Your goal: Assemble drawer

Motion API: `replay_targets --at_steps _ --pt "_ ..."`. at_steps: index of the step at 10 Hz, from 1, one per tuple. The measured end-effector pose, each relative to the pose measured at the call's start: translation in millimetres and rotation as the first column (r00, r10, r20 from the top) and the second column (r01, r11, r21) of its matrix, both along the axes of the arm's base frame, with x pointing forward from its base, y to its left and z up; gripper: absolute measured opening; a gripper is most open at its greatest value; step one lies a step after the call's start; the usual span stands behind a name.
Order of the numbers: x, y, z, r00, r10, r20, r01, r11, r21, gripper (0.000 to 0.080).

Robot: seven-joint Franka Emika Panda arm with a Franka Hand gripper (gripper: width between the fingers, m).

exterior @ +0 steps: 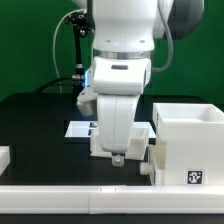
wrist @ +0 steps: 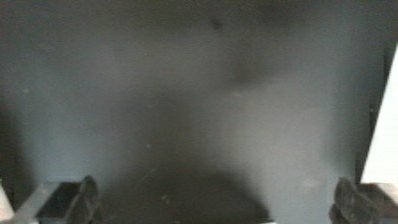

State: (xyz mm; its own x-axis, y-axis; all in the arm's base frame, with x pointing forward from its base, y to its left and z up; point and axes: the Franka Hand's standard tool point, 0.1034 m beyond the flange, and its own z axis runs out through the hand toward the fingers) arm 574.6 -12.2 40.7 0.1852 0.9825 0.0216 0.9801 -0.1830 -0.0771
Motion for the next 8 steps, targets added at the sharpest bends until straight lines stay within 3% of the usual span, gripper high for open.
replay_targets --at_steps 3,5,8 --pt "-8.5 6.8 -9.8 0.999 -0.045 0.026 0.043 0.996 0.082 0.0649" --pt "-8.5 18.2 -10.2 0.998 -0.043 0.048 0.038 0.994 0.107 0.0649" --pt "-12.1 36.3 -16.7 0.988 -0.127 0.082 0.119 0.988 0.096 0.0649"
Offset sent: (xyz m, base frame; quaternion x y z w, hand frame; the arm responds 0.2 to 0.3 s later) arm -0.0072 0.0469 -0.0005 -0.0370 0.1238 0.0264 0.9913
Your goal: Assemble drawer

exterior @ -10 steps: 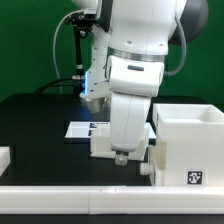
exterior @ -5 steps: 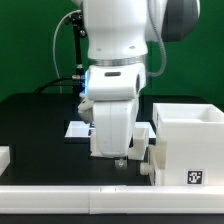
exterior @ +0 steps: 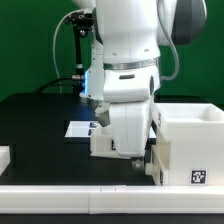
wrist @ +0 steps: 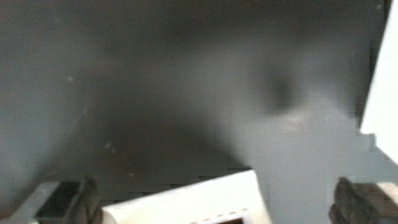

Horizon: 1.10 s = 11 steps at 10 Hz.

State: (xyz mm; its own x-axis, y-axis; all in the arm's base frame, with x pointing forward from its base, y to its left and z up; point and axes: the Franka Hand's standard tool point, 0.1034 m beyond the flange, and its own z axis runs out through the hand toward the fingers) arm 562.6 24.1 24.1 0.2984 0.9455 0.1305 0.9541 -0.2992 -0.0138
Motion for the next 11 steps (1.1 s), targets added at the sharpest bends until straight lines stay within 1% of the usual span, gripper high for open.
replay_targets --at_steps 2,4,6,7,8,9,11 --pt "-0.6 -0.2 -1.0 1.0 -0.017 0.005 0.017 1.0 -0.011 0.0649" --pt "-0.5 -8.1 -0.3 1.0 -0.027 0.003 0.027 1.0 -0.012 0.0649" --pt "2.1 -19.0 6.7 0.999 -0.041 0.007 0.041 0.999 -0.017 0.0649" --pt "4.8 -29.1 14.9 0.999 -0.053 0.014 0.053 0.998 -0.023 0.0649" --pt "9.6 -42.8 24.8 0.997 -0.071 0.033 0.072 0.997 -0.032 0.0649" --pt "10.3 -50.9 26.6 0.996 -0.084 0.037 0.085 0.996 -0.039 0.0649" --pt "9.3 -49.8 24.5 0.996 -0.085 0.033 0.086 0.996 -0.038 0.0649"
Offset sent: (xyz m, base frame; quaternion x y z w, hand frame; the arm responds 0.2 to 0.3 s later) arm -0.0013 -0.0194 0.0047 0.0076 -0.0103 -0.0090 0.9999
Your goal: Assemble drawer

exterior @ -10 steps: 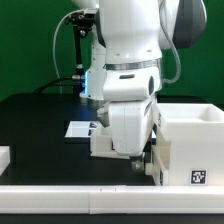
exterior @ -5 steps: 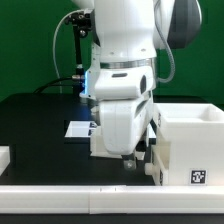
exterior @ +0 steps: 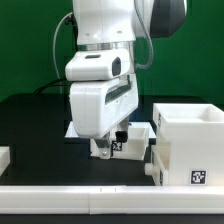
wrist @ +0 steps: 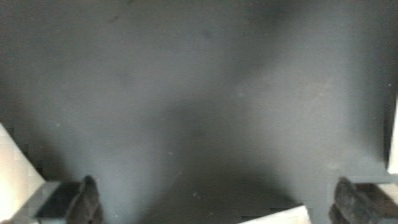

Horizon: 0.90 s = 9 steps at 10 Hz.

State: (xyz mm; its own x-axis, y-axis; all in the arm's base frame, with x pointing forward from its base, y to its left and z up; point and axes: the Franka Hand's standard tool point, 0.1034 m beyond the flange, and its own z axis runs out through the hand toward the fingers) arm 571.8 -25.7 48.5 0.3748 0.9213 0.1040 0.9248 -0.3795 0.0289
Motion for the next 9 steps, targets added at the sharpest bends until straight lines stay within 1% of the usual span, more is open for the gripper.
replay_targets --at_steps 3,4,5,6,7,9 --pt "-0.4 -0.8 -0.7 1.0 -0.001 -0.001 0.001 1.0 0.0 0.0649" --pt "-0.2 -3.3 1.3 1.0 -0.013 0.001 0.013 1.0 0.0 0.0649" --pt "-4.4 -13.1 13.3 0.998 -0.068 0.012 0.068 0.998 -0.004 0.0649" --pt "-14.4 -19.7 25.2 0.989 -0.146 0.027 0.146 0.989 -0.009 0.0649" --pt "-28.2 -21.9 31.5 0.975 -0.219 0.042 0.22 0.976 -0.009 0.0649" --pt "-53.2 -19.4 35.6 0.937 -0.343 0.06 0.344 0.939 0.0 0.0649"
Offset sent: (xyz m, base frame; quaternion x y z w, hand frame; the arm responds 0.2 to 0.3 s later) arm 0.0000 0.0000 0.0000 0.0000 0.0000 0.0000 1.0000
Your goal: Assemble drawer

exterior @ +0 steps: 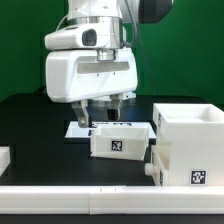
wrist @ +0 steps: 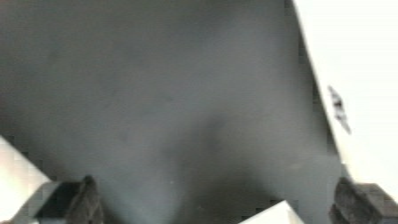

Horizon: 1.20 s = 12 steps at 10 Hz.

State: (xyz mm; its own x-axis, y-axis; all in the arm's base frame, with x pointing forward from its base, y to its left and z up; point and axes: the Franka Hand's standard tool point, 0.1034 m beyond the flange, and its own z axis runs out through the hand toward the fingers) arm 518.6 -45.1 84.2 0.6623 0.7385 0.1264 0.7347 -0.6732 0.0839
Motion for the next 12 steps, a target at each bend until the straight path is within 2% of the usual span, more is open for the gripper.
replay_targets --at_steps 1,2,5,6,7,8,9,10,11,12 --pt "-5.5 0.9 4.0 1.0 0.017 0.0 -0.017 1.0 -0.004 0.0649" --pt "-1.6 -11.6 0.5 0.988 0.152 0.002 -0.152 0.988 -0.02 0.0649" --pt "-1.2 -13.8 -1.7 0.995 0.103 0.001 -0.103 0.995 -0.015 0.0649" --pt "-4.5 -15.4 -2.8 0.999 0.001 0.039 -0.001 1.0 -0.009 0.0649" --pt "-17.7 -15.6 -6.2 0.992 -0.12 0.035 0.12 0.993 0.012 0.0649" --pt "-25.6 -8.5 -8.9 0.971 -0.237 0.029 0.236 0.971 0.033 0.0649" --pt "-29.0 12.3 -12.1 0.939 -0.343 0.013 0.342 0.938 0.057 0.0649" --pt "-28.0 23.3 -12.2 0.947 -0.322 0.015 0.321 0.945 0.057 0.0649" --pt "-26.3 15.6 -12.2 0.953 -0.302 0.031 0.3 0.952 0.053 0.0649" --pt "-26.8 14.4 -12.7 0.949 -0.314 0.028 0.312 0.949 0.054 0.0649"
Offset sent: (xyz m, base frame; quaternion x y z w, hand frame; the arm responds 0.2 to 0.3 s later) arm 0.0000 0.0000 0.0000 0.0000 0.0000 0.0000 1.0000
